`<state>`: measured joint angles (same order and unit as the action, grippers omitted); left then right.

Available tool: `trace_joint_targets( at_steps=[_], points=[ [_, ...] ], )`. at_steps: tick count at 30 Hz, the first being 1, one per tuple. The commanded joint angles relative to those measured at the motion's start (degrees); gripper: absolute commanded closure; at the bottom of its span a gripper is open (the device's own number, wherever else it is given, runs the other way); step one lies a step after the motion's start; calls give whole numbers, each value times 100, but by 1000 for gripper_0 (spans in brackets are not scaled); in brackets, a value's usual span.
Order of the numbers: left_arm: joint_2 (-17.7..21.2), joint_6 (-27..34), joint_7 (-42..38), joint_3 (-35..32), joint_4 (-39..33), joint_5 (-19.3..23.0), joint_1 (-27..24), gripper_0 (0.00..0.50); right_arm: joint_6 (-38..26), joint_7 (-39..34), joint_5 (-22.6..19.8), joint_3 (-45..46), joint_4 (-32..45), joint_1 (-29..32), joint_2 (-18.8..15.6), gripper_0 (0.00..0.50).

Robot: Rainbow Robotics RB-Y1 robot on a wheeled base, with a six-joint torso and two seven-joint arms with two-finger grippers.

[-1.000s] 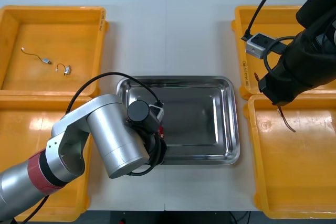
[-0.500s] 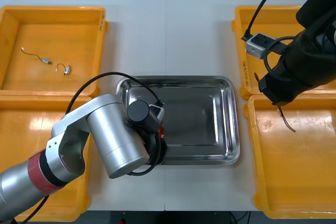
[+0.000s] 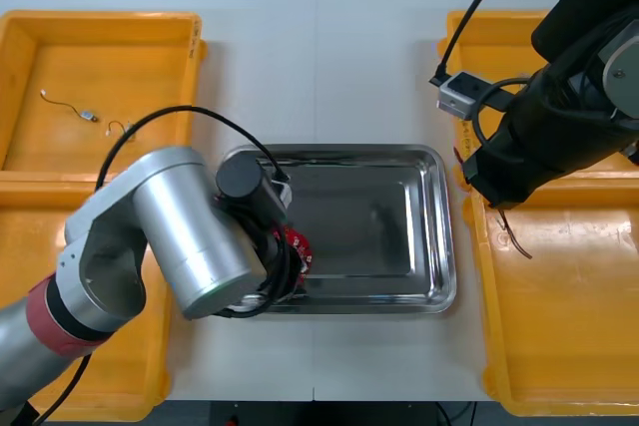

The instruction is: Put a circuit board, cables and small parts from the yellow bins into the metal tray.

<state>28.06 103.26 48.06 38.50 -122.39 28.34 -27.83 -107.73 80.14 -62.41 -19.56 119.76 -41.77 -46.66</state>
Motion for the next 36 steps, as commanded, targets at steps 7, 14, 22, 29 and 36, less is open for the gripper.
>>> trace_joint_targets(
  at_steps=[7,14,22,29,36],
  points=[
    [6,674,-86,-1337,-699,471,-179,0,-82,354,449,-856,276,-543,482,500],
    [358,674,116,-2242,-813,981,-179,0,68,591,897,-1542,443,-560,640,500],
    [806,674,301,-3007,-725,1341,-91,0,560,828,1310,-2236,443,-508,790,500],
    [1210,674,503,-3552,-418,1578,-56,0,867,1013,1767,-2544,373,-349,1009,500],
    [1535,674,1083,-3973,39,1605,-56,0,1087,1224,2066,-2711,293,-130,1018,500]
  ],
)
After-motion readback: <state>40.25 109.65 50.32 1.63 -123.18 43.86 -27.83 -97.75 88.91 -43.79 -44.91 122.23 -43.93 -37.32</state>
